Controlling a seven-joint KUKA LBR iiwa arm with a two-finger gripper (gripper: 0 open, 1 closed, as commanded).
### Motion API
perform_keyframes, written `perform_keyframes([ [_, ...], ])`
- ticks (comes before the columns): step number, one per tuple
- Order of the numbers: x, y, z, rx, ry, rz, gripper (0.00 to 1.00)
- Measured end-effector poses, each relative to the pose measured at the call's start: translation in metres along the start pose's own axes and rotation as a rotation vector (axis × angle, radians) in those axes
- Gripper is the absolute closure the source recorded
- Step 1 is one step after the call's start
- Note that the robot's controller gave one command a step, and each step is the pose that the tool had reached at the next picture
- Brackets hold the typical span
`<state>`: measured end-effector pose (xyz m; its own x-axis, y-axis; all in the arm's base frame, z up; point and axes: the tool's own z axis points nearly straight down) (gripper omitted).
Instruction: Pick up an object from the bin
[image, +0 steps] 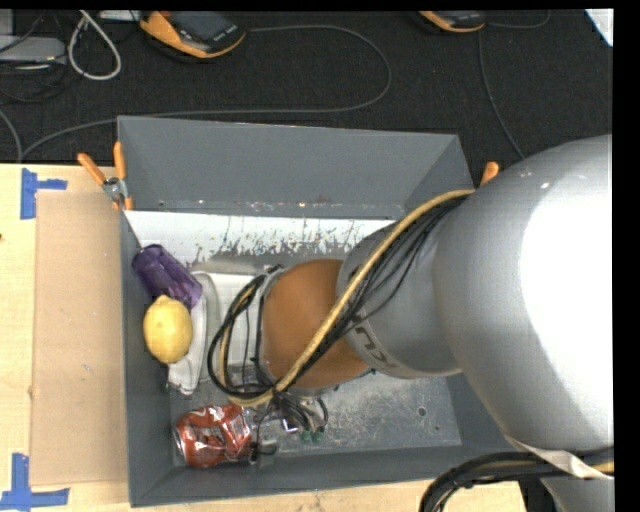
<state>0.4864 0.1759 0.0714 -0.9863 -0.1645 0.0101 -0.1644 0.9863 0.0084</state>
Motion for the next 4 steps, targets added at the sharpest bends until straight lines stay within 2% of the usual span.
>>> perform_keyframes([
  [1,0.01,-0.019,0.002,0.006,0.015,0.157,1.0],
  [2,0.012,-0.029,0.002,0.008,0.016,0.18,1.0],
  [3,0.012,-0.016,0.001,0.006,0.01,0.168,1.0],
  [4,0.012,-0.016,0.001,0.007,0.011,0.174,1.0],
])
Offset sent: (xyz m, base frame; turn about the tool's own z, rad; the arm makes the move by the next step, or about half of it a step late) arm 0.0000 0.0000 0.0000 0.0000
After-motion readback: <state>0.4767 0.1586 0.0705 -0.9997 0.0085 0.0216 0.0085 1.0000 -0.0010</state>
